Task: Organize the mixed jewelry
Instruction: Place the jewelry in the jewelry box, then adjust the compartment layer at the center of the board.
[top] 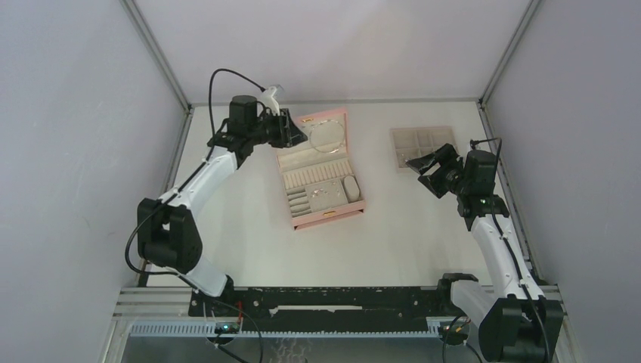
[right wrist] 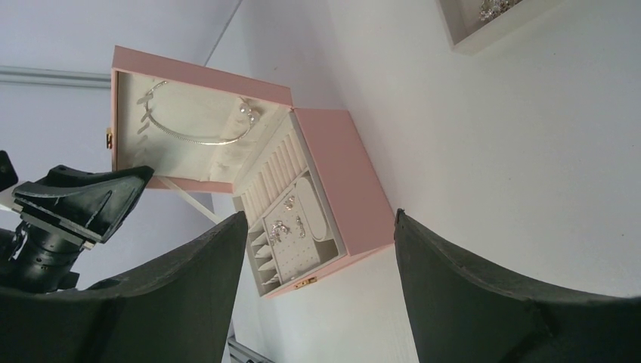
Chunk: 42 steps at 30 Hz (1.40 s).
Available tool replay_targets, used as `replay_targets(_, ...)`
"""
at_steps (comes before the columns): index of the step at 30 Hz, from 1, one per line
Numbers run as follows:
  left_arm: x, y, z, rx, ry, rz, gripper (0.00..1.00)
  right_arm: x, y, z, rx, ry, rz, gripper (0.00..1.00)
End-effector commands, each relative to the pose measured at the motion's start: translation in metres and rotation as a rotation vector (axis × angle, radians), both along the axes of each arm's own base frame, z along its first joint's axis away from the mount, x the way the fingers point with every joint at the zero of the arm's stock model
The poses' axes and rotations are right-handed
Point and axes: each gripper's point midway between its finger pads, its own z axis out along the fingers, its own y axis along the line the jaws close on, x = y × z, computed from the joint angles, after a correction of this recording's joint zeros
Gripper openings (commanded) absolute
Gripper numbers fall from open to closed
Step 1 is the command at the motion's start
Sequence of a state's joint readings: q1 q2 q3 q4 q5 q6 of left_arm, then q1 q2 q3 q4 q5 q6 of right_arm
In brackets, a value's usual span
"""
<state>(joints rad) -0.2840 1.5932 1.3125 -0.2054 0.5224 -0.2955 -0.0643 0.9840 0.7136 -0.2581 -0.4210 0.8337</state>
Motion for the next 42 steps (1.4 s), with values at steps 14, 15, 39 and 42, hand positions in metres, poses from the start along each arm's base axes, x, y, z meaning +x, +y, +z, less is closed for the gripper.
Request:
replay_targets(14, -0.063, 0.001, 0.095, 0.096, -0.26, -0.082, 0.44, -0.003, 0.024, 0.041, -0.275, -0.16, 0.13, 0.78)
replay_targets(15, -0.066, 0.004, 0.097, 0.131, -0.278, -0.077, 0.45, -0.005, 0.028, 0.044, -0.353, -0.166, 0.156, 0.78)
replay_targets(39, -0.081, 0.111, 0.106, 0.556, -0.347, 0.516, 1.0, -0.032, -0.063, -0.022, -0.399, 0.241, -0.248, 0.65)
replay_targets(42, -0.082, 0.114, 0.097, 0.498, -0.257, 0.505, 1.0, -0.004, -0.077, -0.026, -0.367, 0.324, -0.318, 0.68)
